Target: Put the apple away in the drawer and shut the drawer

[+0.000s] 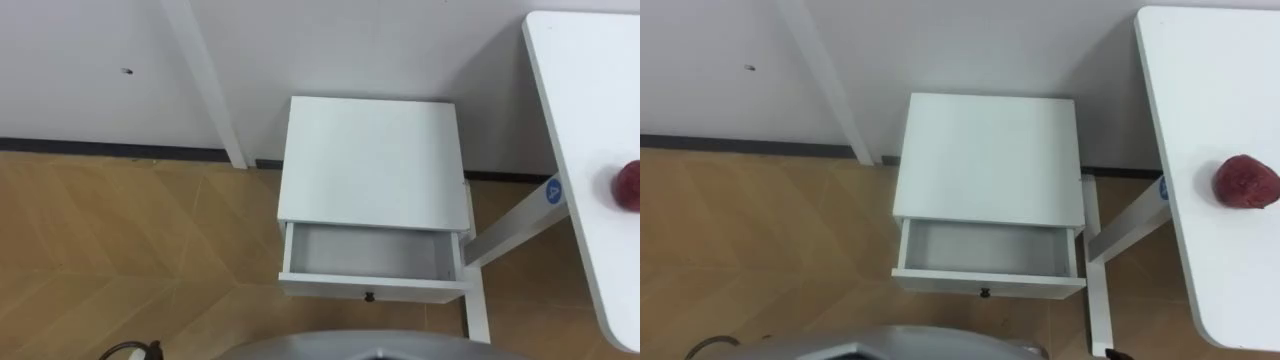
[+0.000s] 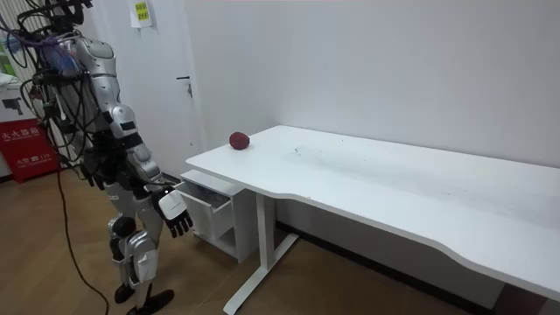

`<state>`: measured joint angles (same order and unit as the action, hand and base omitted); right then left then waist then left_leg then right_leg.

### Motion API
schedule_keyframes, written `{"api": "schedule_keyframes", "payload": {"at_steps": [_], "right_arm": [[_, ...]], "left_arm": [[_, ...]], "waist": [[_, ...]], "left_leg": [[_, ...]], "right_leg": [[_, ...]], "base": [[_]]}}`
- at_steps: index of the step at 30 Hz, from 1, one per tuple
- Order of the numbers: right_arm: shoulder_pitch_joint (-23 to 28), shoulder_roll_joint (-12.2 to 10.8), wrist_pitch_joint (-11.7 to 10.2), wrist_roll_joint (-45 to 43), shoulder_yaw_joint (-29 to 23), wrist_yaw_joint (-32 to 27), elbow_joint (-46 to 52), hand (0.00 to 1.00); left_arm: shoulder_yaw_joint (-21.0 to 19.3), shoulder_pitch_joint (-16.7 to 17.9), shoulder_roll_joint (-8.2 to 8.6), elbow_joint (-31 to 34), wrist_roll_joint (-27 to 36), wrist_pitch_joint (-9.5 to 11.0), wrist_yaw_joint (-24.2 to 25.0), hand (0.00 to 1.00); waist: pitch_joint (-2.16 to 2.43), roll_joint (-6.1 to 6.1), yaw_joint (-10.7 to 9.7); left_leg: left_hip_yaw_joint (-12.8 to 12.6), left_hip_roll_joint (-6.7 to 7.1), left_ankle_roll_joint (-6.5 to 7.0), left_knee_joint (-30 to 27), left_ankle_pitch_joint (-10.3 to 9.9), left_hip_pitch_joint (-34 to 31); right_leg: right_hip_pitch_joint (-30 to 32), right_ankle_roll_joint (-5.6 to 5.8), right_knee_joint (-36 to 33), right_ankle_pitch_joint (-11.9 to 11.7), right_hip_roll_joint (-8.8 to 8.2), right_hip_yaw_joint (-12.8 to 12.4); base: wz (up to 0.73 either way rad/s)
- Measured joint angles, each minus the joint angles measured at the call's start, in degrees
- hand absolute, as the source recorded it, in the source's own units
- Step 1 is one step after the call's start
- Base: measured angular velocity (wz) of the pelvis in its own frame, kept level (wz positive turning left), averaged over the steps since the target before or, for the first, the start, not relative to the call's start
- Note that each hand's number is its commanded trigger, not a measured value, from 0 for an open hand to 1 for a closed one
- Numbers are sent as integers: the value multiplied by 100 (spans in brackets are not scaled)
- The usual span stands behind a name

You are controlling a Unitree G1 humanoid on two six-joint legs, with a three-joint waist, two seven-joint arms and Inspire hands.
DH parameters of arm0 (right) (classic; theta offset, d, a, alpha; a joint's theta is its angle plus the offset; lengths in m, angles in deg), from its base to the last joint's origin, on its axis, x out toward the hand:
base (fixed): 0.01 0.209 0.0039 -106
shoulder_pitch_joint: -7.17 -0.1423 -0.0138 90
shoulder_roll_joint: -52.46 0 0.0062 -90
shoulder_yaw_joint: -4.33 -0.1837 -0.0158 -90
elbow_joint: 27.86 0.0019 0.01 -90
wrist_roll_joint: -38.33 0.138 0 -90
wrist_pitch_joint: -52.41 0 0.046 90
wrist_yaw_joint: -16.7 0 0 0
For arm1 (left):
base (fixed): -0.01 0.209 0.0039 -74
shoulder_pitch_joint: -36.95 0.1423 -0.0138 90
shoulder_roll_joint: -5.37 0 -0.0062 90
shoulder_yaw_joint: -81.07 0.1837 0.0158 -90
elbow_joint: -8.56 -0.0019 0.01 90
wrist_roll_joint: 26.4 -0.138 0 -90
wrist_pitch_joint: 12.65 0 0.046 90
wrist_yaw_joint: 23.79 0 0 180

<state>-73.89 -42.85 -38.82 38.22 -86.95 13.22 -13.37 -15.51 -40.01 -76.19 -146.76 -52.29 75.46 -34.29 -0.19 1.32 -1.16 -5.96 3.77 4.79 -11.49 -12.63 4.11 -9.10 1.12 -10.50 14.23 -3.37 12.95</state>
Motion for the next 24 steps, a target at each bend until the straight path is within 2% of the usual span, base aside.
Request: {"api": "schedule_keyframes", "payload": {"at_steps": [9, 12, 14, 16, 17, 18, 20, 21, 24], "right_arm": [[19, 0, -3, 33, 0, -4, -2, 0], [-36, -7, -42, 508, -18, -62, -1, 0], [-15, -34, -107, 1090, -220, -94, -3, 0], [6, -44, -216, 2288, -484, -107, 14, 0], [12, -46, -254, 2880, -719, -103, 20, 0], [19, -44, -255, 3179, -836, -102, 21, 0], [108, -38, -251, 4497, -1185, -108, 205, 0], [168, -40, -253, 4831, -1300, -96, 297, 0], [208, -51, -306, 6264, -2100, -86, 584, 0]], "left_arm": [[-1, -3, 0, 0, -6, 0, 0, 0], [-3, -26, 0, -50, 3, 75, -9, 0], [-10, -12, -1, -111, 26, 125, -26, 0], [-37, 12, -4, -110, 56, 198, -43, 0], [-96, 32, -3, -106, 43, 214, -45, 0], [-153, 30, -2, -105, 40, 219, -45, 0], [-268, 79, -51, -38, 57, 276, -61, 0], [-291, 98, -59, 24, 57, 290, -69, 0], [-504, 174, -68, 29, 47, 392, -175, 0]], "waist": [[4, -15, -2], [3, -20, 9], [5, -11, -16], [3, -11, -5], [19, 14, -26], [19, 15, -44], [20, 35, -110], [22, 33, -151], [25, 31, -258]], "left_leg": [[-5, 0, 0, 3, 0, 10], [-25, -1, 0, 14, 0, 16], [-30, -2, 0, 14, 0, 17], [-114, -15, 0, 58, 0, 49], [-144, -19, 0, 68, 0, 48], [-145, -19, 0, 68, 0, 47], [-151, -17, 0, 72, 0, 45], [-152, -16, 0, 70, 0, 61], [-245, -23, 0, 77, 0, 117]], "right_leg": [[-2, 0, -1, 0, 4, -42], [7, 0, -3, 0, 6, -71], [6, -1, -2, -1, 6, -75], [14, -1, -7, -1, 16, -191], [17, -1, -7, -1, 17, -195], [18, -1, -7, -1, 16, -194], [25, -1, -11, -1, 15, -204], [23, -1, -10, -1, 15, -218], [19, -1, -9, -1, 22, -360]], "base": [[0], [-3], [-2], [-15], [-15], [-6], [0], [-5], [-15]]}}
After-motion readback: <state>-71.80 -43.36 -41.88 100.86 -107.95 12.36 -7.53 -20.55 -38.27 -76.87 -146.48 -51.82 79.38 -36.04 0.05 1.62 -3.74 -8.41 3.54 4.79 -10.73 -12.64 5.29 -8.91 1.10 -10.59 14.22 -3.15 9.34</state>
